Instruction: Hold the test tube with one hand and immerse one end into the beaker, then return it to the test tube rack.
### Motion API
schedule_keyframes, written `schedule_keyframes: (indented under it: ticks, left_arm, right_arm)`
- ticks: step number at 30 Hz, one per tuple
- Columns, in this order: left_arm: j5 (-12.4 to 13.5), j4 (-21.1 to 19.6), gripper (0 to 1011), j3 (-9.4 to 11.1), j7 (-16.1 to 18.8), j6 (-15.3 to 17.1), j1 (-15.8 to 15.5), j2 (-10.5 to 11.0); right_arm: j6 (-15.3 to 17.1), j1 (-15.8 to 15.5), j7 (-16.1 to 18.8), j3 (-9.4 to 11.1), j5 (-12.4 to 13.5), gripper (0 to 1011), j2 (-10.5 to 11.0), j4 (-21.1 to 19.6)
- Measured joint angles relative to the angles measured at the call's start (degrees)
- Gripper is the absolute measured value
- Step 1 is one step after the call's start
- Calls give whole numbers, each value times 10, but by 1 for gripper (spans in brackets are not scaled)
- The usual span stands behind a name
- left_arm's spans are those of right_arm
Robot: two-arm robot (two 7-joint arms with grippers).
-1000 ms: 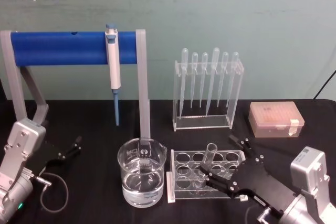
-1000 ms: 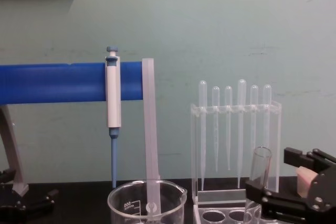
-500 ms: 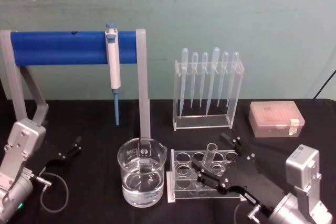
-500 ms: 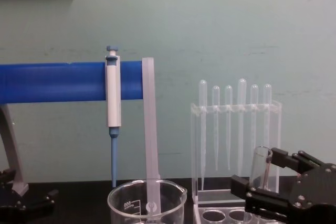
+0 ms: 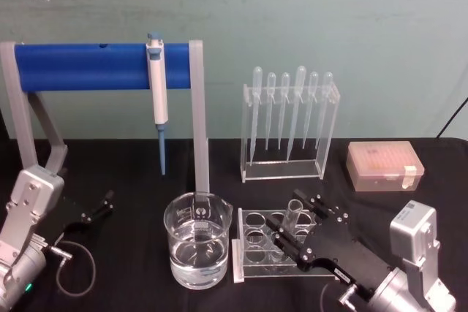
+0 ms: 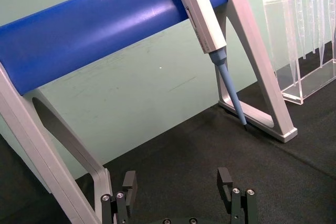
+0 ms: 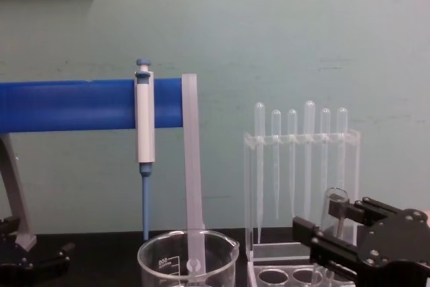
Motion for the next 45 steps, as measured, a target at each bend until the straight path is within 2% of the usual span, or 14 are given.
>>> schedule_keyframes:
  ticks: [2, 6, 9, 10, 13, 22, 28, 32, 33, 35, 37, 39, 41, 45]
  left_arm:
    - [0, 0, 1000, 0, 0, 0, 0, 0]
    - [0, 0, 1000, 0, 0, 0, 0, 0]
    - [0, 0, 1000, 0, 0, 0, 0, 0]
    - [0, 0, 1000, 0, 0, 0, 0, 0]
    - [0, 0, 1000, 0, 0, 0, 0, 0]
    - [0, 0, 1000, 0, 0, 0, 0, 0]
    - [0, 0, 1000, 0, 0, 0, 0, 0]
    - [0, 0, 1000, 0, 0, 0, 0, 0]
    - [0, 0, 1000, 0, 0, 0, 0, 0]
    - [0, 0, 1000, 0, 0, 0, 0, 0]
    - [0, 0, 1000, 0, 0, 0, 0, 0]
    - [0, 0, 1000, 0, 0, 0, 0, 0]
    - [0, 0, 1000, 0, 0, 0, 0, 0]
    - [0, 0, 1000, 0, 0, 0, 0, 0]
  right_arm:
    - [1, -2, 1, 3, 0, 624, -1, -2]
    - [5, -10, 3, 12, -2, 457, -3, -12]
    - [7, -17, 4, 20, -3, 396, -4, -21]
    - [8, -18, 4, 22, -3, 335, -4, -22]
    - [9, -21, 7, 27, -4, 242, -6, -25]
    - [14, -26, 17, 38, -5, 226, -13, -32]
    - [33, -26, 17, 50, -3, 227, -11, -61]
    - [75, -22, 15, 60, 1, 226, -1, -95]
    - [75, -22, 15, 60, 1, 226, -1, -95]
    - [117, -14, 13, 64, 5, 226, 10, -117]
    - [140, -8, 13, 65, 9, 226, 15, -126]
    - [172, 5, 14, 67, 20, 227, 21, -137]
    - [189, 12, 14, 68, 26, 226, 25, -142]
    - [249, 34, 17, 71, 59, 226, 35, -157]
